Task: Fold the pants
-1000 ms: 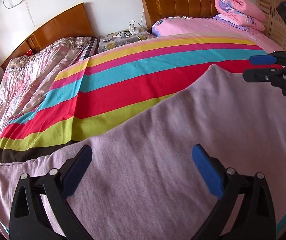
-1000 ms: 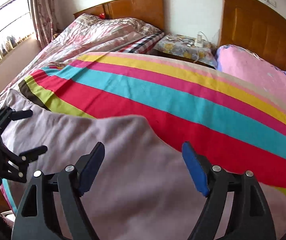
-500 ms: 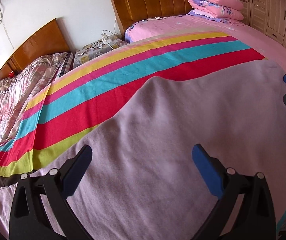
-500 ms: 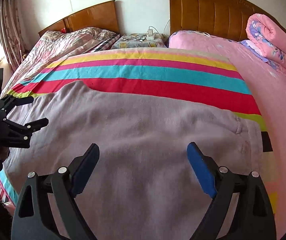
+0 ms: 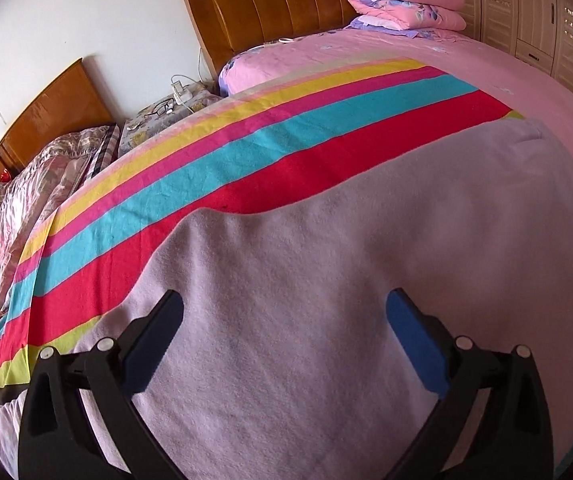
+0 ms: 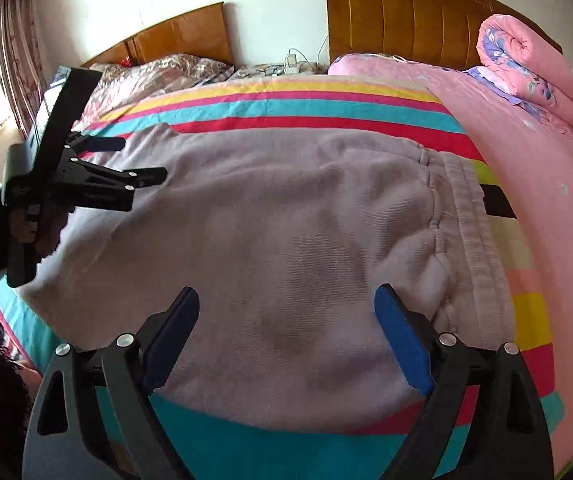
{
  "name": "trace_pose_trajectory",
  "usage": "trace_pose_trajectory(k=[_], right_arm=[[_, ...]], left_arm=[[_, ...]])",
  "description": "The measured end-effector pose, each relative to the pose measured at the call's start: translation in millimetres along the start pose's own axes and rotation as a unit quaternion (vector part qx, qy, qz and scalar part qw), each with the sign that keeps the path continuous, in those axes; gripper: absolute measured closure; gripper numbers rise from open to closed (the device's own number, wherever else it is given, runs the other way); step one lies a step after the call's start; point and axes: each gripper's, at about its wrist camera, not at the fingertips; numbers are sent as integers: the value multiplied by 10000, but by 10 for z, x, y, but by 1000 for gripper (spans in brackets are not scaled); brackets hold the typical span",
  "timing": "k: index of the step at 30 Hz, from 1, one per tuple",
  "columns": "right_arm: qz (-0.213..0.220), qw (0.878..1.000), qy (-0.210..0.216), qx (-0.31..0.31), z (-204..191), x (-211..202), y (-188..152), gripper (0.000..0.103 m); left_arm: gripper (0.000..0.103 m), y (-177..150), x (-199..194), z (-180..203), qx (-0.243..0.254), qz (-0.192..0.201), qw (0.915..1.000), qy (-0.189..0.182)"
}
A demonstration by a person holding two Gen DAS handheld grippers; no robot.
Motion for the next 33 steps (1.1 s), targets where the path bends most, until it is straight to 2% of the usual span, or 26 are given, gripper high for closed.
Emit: trace_pose_trajectory(k=[2, 4, 6, 7, 9, 12, 14, 16, 19, 22, 25, 27, 30, 33], right_arm=[[101, 9997, 160, 127, 64, -81, -27, 17], [-24, 9998, 164, 83, 69, -21, -64, 17], [-288, 9995, 121, 75, 73, 95, -135, 17], [-261, 9996, 76, 26, 49, 92, -160, 17], [-309, 9995, 40, -7, 27, 78, -197, 17], [-318, 9993, 180, 104, 79, 35, -247, 17], [-236, 9993, 211, 188, 106, -46, -251, 20], [45, 9992, 260, 284, 162, -174, -174, 20], [409, 9982, -155, 409, 312, -270, 16, 19], [274, 9967, -47, 762, 495, -154, 104, 19], [162, 9978, 140, 634, 422, -39, 125, 19], [-89, 9983, 91, 577, 375, 101, 83, 17], [-59, 9989, 48, 464, 360, 128, 21, 17], [-36, 9973, -51, 730, 401, 32, 81, 18]], left_arm=[[2, 100, -54, 139, 150, 151, 9996, -176], [2, 234, 11, 318, 314, 196, 9988, -313], [2, 345, 152, 490, 411, 147, 9978, -496], [2, 388, 244, 565, 461, 110, 9973, -553], [1, 455, 472, 662, 550, -44, 9974, -467], [1, 567, 600, 543, 244, -80, 9973, -692], [1, 613, 641, 448, 80, -152, 9975, -691], [1, 609, 598, 463, 138, -122, 9978, -630], [1, 552, 585, 588, 371, -57, 9982, -469], [1, 534, 590, 619, 402, 8, 9985, -378], [1, 537, 612, 597, 310, 3, 9985, -444], [1, 541, 617, 591, 279, 3, 9986, -455], [1, 539, 614, 590, 263, 10, 9986, -466], [1, 546, 623, 580, 233, 1, 9985, -500]])
Point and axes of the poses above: each gripper's, at about its wrist camera, not at the fingertips, and x roughly the way its jaws point, z to its right, y to its top, and after that the axes turned 11 degrees about -y, right-handed
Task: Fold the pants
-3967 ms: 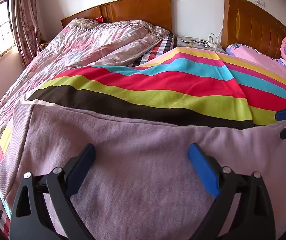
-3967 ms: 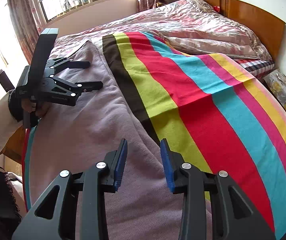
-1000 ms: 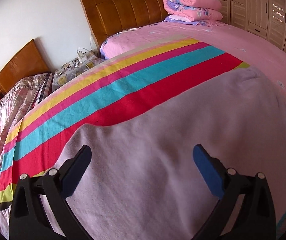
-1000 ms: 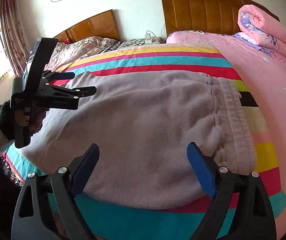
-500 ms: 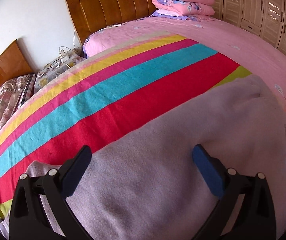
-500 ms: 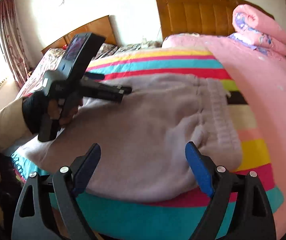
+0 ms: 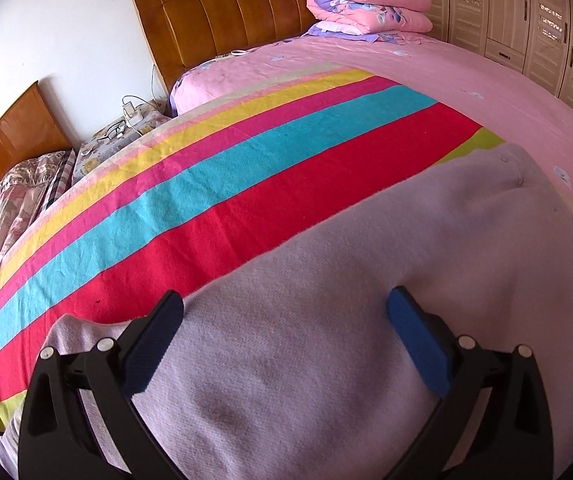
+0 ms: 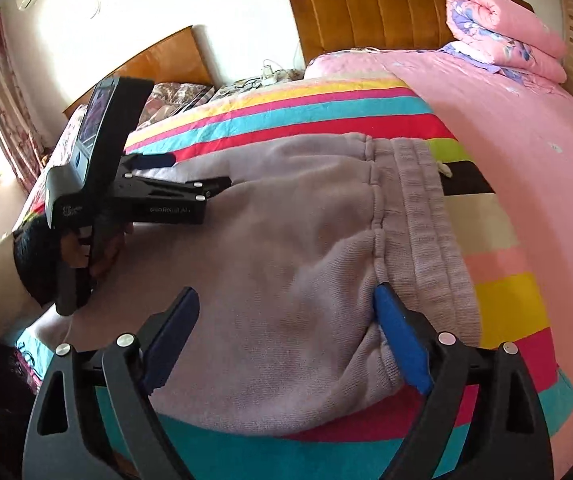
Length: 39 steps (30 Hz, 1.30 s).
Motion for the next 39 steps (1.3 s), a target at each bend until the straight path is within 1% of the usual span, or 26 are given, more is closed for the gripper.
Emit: trace_pose_trajectory(k=[1, 3, 5, 7, 9, 12, 13, 15, 16, 18, 19, 20, 21, 24, 26, 28, 30, 31, 32, 34, 35, 36, 37, 38, 39], right_arm=[[105, 9999, -52, -19, -22, -59, 30, 18], [273, 9995, 4, -163, -122, -126, 70, 18], [116, 9994, 60, -328, -247, -58, 68, 17], [-71, 9984, -120, -545, -358, 70, 15, 14], [-250, 9972, -282, -645, -395, 199, -66, 14], [-196, 9938, -575, -927, -491, 243, -130, 14], [-216, 9929, -649, -972, -520, 245, -133, 14], [-275, 9938, -658, -855, -515, 247, -120, 14], [-301, 9939, -678, -814, -516, 246, -119, 14], [-333, 9931, -842, -742, -557, 231, -101, 15], [-298, 9921, -980, -721, -598, 195, -81, 15], [-208, 9910, -1101, -734, -666, 148, -65, 15], [-107, 9907, -1113, -769, -746, 103, -38, 15], [162, 9916, -815, -988, -1143, 8, 75, 15], [290, 9899, -463, -1308, -1543, -15, 163, 15], [376, 9851, -165, -1672, -1982, 4, 242, 14], [388, 9766, 158, -2109, -2471, 41, 265, 15], [396, 9712, 270, -2336, -2711, 61, 261, 15], [421, 9652, 385, -2553, -2949, 74, 237, 14], [417, 9537, 677, -2900, -3373, 86, 177, 14], [403, 9483, 795, -3046, -3564, 95, 137, 14], [381, 9431, 891, -3180, -3728, 112, 104, 14], [351, 9382, 982, -3301, -3867, 109, 52, 14], [316, 9332, 1065, -3418, -4007, 123, 9, 14], [287, 9287, 1136, -3519, -4116, 125, -42, 14]], left_arm=[[1, 1, 2, -6, -18, -2, 10000, -19], [1, 5, 8, -18, -54, -7, 10000, -49], [1, 5, 10, -24, -75, -9, 10000, -65], [1, 3, 9, -29, -94, -10, 9999, -81], [1, 9, 19, -48, -149, -31, 9998, -153], [1, 27, 52, -165, -410, -133, 9978, -503], [1, 31, 43, -192, -434, -130, 9974, -562], [1, -6, -41, -204, -424, -190, 9982, -391], [2, -47, -148, -224, -496, -154, 9980, -361], [2, -181, -470, -305, -640, 110, 9958, -650], [2, -275, -639, -357, -671, 222, 9952, -680], [2, -385, -795, -415, -684, 301, 9954, -603], [2, -502, -940, -485, -710, 348, 9957, -492], [2, -923, -1349, -755, -964, 463, 9938, -312], [1, -1238, -1606, -969, -1233, 541, 9907, -198], [1, -1569, -1866, -1197, -1564, 643, 9856, -21], [1, -1923, -2128, -1440, -1965, 741, 9775, 196], [2, -2103, -2263, -1575, -2195, 781, 9719, 332], [2, -2286, -2411, -1710, -2438, 846, 9650, 471], [2, -2663, -2746, -1982, -2943, 1016, 9473, 753], [2, -2851, -2912, -2113, -3216, 1091, 9365, 874], [2, -3051, -3095, -2251, -3509, 1206, 9235, 978], [2, -3258, -3284, -2382, -3815, 1385, 9080, 1043], [2, -3466, -3462, -2511, -4141, 1591, 8897, 1082], [2, -3683, -3634, -2654, -4475, 1778, 8692, 1125]])
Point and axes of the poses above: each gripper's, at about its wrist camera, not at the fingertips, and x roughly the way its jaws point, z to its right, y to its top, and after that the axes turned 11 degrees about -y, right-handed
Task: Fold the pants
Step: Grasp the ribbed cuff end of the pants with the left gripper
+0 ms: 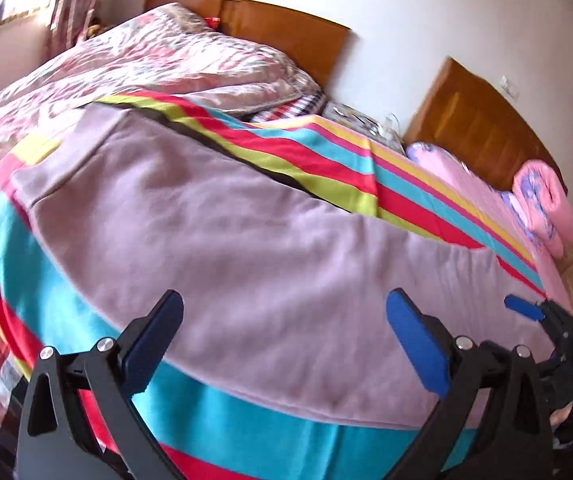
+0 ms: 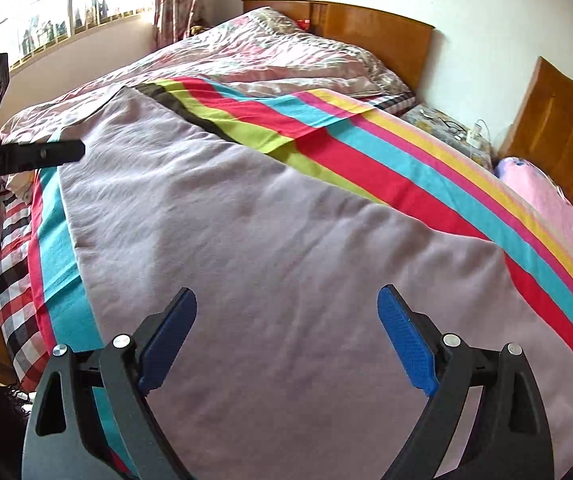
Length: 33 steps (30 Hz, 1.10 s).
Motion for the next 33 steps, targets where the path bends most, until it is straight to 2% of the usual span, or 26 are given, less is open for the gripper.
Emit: trace_pose_trajectory(k=[3, 4, 6, 7, 9, 11, 13, 15, 20, 23, 24, 25, 28, 31, 33], right_arm=[[-41, 9996, 170, -224, -248, 76, 95, 14], [-37, 9994, 196, -272, -301, 80, 117, 14], [-22, 9992, 239, -325, -363, 77, 138, 14], [-16, 9992, 248, -326, -374, 72, 144, 14], [-44, 9992, 251, -298, -373, 70, 142, 14], [-103, 9994, 223, -253, -351, 90, 132, 14], [-180, 9995, 207, -165, -310, 128, 130, 14], [-242, 9995, 218, -44, -269, 143, 129, 14], [-222, 9995, 219, 14, -241, 109, 123, 14], [-259, 9994, 238, 74, -222, 127, 105, 14], [-290, 9992, 267, 100, -217, 149, 101, 14], [-323, 9990, 280, 116, -219, 172, 98, 14], [-365, 9988, 316, 121, -244, 194, 95, 14], [-330, 9988, 343, 78, -281, 167, 94, 14], [-316, 9988, 355, 85, -287, 159, 95, 14]], left_arm=[[5, 68, -346, -714, -1060, 447, 9934, -30], [12, 76, -419, -923, -1387, 558, 9887, -143], [18, 87, -488, -1226, -1853, 692, 9794, -401], [20, 101, -509, -1329, -1979, 743, 9767, -375], [22, 136, -503, -1426, -2050, 809, 9747, -373], [27, 171, -453, -1465, -2046, 815, 9739, -556], [35, 228, -320, -1440, -1944, 750, 9764, -563], [36, 269, -231, -1507, -2000, 745, 9756, -505], [38, 243, -185, -1661, -2406, 934, 9641, -628], [40, 216, -215, -1628, -2334, 884, 9664, -610], [44, 221, -205, -1647, -2340, 891, 9660, -646], [55, 238, -193, -1665, -2340, 894, 9658, -671], [68, 346, -141, -1743, -2285, 1017, 9656, -713], [68, 449, -108, -1844, -2358, 1249, 9600, -845], [68, 497, -56, -1939, -2515, 1336, 9533, -1008]])
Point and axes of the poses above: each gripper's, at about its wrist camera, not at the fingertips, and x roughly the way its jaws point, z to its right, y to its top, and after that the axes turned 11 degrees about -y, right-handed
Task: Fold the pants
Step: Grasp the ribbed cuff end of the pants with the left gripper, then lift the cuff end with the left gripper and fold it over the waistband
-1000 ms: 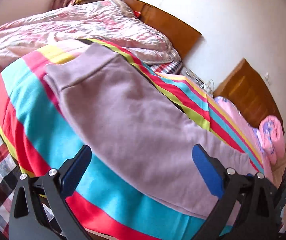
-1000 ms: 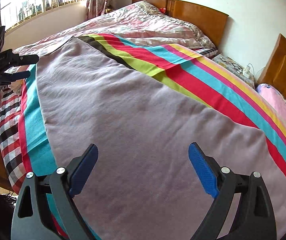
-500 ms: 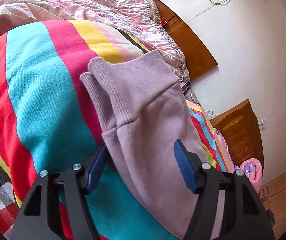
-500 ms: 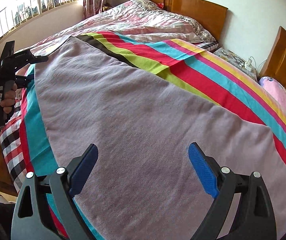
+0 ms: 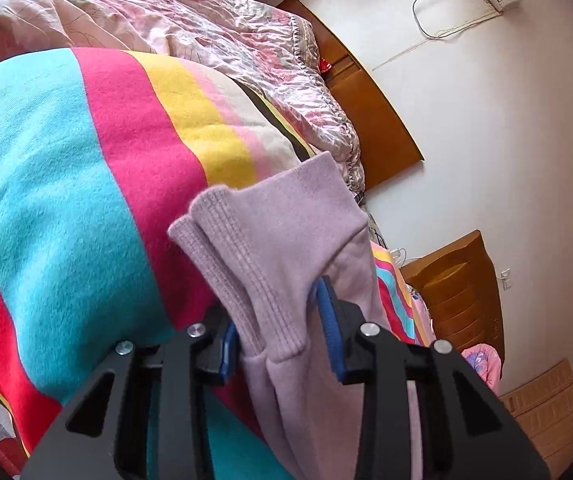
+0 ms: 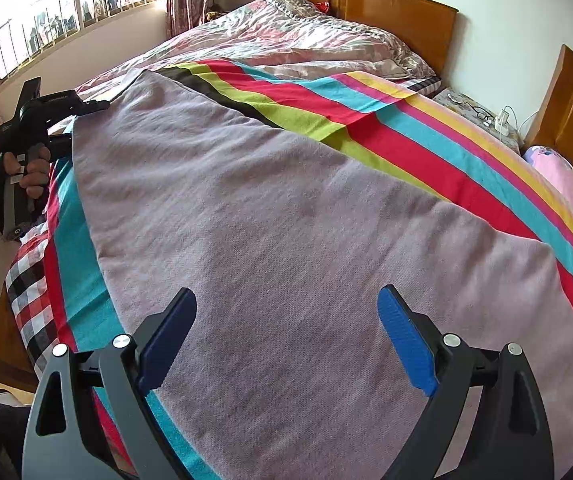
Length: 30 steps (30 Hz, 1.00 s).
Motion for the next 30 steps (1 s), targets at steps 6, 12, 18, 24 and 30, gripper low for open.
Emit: trace_pose_trajectory(k=[6, 12, 18, 24, 30], right_arm=[[-226, 9996, 90, 134, -6, 186, -72, 14], [-197, 9997, 121, 85, -19, 235, -131, 11], [-197, 9996, 174, 128, 27, 220, -139, 11], [457, 9972, 178, 572, 313, -168, -87, 11], [1144, 9811, -244, 1543, 1009, -655, -217, 11]], left_arm=[[87, 43, 38, -39, 142, 44, 9997, -183], [90, 254, -76, 99, 633, 111, 9979, 81], [93, 237, -56, 203, 917, -58, 9947, 466], [93, -16, -188, 1263, 2290, 287, 9719, 469], [93, -1194, 194, 2734, 4261, -347, 9039, -107]])
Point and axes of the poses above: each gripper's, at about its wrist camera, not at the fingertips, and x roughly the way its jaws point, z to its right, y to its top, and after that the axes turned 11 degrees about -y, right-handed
